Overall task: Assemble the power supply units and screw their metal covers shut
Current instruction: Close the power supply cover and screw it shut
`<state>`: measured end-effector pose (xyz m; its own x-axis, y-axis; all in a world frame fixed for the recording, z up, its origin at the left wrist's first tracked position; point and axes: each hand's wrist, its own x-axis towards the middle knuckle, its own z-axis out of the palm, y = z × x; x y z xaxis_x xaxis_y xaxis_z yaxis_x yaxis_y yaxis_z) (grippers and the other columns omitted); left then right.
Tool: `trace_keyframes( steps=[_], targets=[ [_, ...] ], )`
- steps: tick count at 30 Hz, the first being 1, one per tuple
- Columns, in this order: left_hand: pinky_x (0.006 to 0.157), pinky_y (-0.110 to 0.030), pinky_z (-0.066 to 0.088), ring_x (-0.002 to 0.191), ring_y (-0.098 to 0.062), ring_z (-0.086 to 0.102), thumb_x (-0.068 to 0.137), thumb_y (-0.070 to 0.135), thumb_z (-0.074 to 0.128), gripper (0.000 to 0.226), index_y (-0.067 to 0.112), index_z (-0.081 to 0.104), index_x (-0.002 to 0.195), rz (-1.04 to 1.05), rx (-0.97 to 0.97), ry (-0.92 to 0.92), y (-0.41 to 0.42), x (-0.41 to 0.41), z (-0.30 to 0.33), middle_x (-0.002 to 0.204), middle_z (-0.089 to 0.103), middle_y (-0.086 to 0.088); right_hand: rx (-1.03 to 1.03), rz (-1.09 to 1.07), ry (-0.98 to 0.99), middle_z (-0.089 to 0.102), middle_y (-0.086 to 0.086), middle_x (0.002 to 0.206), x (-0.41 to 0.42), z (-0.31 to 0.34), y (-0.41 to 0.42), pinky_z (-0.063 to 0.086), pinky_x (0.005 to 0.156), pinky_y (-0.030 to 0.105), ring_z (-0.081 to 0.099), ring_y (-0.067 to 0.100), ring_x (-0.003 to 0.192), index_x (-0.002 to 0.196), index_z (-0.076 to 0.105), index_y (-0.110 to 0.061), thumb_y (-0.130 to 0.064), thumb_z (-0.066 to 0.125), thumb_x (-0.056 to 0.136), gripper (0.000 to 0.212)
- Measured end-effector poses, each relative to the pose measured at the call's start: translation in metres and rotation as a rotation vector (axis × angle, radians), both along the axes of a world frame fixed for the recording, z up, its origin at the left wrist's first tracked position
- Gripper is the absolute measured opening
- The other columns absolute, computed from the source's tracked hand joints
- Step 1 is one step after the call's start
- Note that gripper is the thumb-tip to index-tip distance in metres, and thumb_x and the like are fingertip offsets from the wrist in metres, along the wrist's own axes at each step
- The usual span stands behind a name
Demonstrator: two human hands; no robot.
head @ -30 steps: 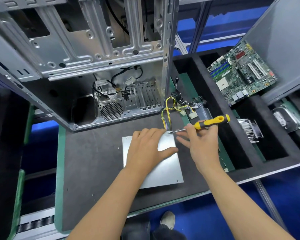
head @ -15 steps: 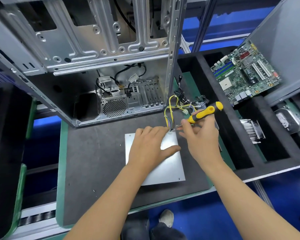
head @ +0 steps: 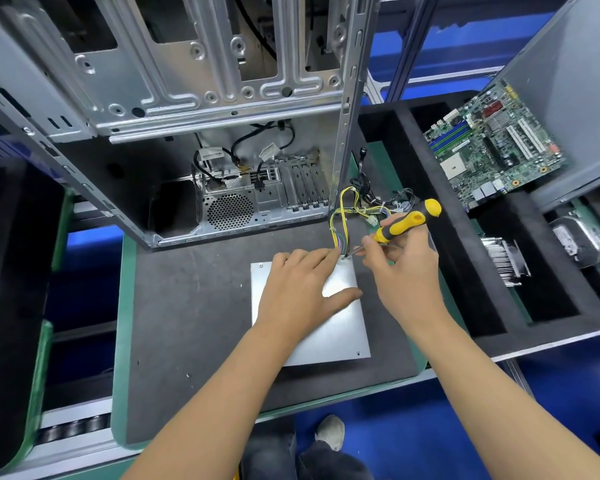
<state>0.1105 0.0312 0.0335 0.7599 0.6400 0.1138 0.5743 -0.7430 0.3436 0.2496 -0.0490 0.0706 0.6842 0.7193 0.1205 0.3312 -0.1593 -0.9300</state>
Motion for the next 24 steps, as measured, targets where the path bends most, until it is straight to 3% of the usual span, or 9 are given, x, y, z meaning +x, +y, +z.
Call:
trace_keyframes(
  steps=[13, 16, 24],
  targets=[
    [0.093, -0.037, 0.038, 0.108, -0.02, 0.059, 0.085, 0.07, 0.053, 0.07, 0.022, 0.06, 0.136, -0.003, 0.016, 0.0, 0.001, 0.0, -0.002, 0.129, 0.064, 0.011, -0.025, 0.004, -0.007, 0.063, -0.01, 0.089, -0.003, 0.004, 0.0, 0.059, 0.079, 0.045, 0.072, 0.017, 0.081, 0.097, 0.048, -0.038, -0.016, 0.067, 0.093, 0.03],
    [0.094, -0.037, 0.038, 0.109, -0.02, 0.058, 0.085, 0.07, 0.055, 0.07, 0.023, 0.06, 0.136, -0.007, 0.005, -0.001, 0.001, 0.0, -0.002, 0.129, 0.063, 0.011, -0.03, 0.009, -0.028, 0.062, -0.015, 0.091, -0.004, 0.006, 0.0, 0.059, 0.079, 0.039, 0.072, 0.014, 0.081, 0.097, 0.048, -0.038, -0.015, 0.067, 0.093, 0.031],
    [0.097, -0.036, 0.035, 0.115, -0.019, 0.055, 0.086, 0.074, 0.046, 0.073, 0.026, 0.055, 0.141, -0.02, 0.0, 0.049, 0.002, -0.001, 0.0, 0.135, 0.059, 0.012, -0.045, 0.043, -0.045, 0.068, -0.002, 0.092, -0.006, 0.013, -0.001, 0.057, 0.079, 0.02, 0.07, 0.007, 0.086, 0.095, 0.048, -0.04, -0.01, 0.067, 0.092, 0.035]
  ],
)
